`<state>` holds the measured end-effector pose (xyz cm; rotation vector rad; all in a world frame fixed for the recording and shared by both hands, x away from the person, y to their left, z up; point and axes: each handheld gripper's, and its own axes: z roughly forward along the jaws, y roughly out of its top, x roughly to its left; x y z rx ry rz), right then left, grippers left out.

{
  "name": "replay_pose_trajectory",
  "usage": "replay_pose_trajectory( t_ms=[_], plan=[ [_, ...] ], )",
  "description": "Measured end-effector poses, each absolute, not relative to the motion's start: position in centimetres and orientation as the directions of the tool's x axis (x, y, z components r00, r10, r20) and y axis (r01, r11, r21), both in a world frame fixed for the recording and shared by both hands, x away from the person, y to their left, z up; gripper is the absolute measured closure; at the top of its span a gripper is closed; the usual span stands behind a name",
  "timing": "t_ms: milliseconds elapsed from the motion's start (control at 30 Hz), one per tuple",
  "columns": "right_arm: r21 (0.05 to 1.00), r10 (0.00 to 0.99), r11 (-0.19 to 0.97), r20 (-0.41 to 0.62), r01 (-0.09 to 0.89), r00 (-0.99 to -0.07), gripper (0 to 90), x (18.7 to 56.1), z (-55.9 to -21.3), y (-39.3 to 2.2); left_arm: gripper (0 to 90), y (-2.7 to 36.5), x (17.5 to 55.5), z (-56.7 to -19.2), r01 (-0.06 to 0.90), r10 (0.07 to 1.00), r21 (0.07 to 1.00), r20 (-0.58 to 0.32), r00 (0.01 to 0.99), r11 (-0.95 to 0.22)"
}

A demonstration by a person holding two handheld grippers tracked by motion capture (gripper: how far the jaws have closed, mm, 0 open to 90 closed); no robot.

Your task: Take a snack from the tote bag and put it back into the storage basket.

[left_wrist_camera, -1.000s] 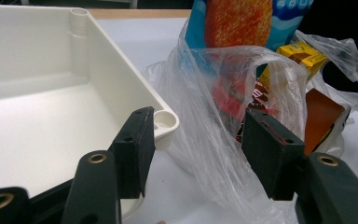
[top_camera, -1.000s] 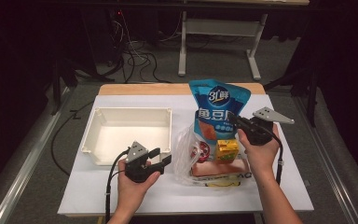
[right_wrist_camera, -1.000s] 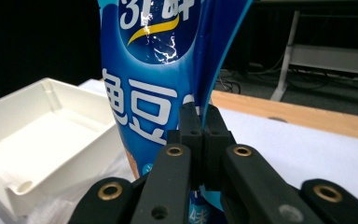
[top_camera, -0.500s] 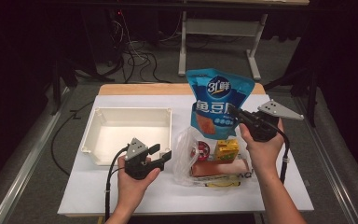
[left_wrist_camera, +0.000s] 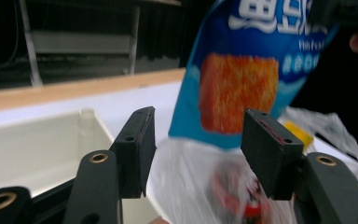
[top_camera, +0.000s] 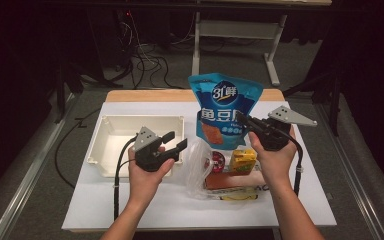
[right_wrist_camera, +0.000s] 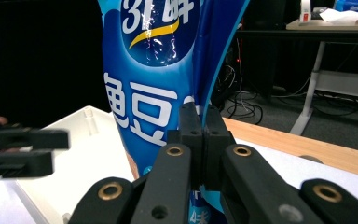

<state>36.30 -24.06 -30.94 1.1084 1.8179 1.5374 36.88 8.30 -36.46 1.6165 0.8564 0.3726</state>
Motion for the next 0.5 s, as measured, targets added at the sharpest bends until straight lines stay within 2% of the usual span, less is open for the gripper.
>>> replay_pose_trajectory(
  t_ms=[233,500],
  plan=[
    [0.966,0.822,0.022,0.129,0.258,-0.554,90.0,36.3,-31.1,-23.4,43.8,7.3,38.1,-35.5,0.289,0.687,0.957,-0.216,0.694,0.009],
    [0.967,0.81,0.025,0.129,0.254,-0.572,90.0,36.3,-31.2,-22.7,40.3,5.5,39.0,-34.6,0.296,0.645,0.955,-0.244,0.724,0.029]
  ],
)
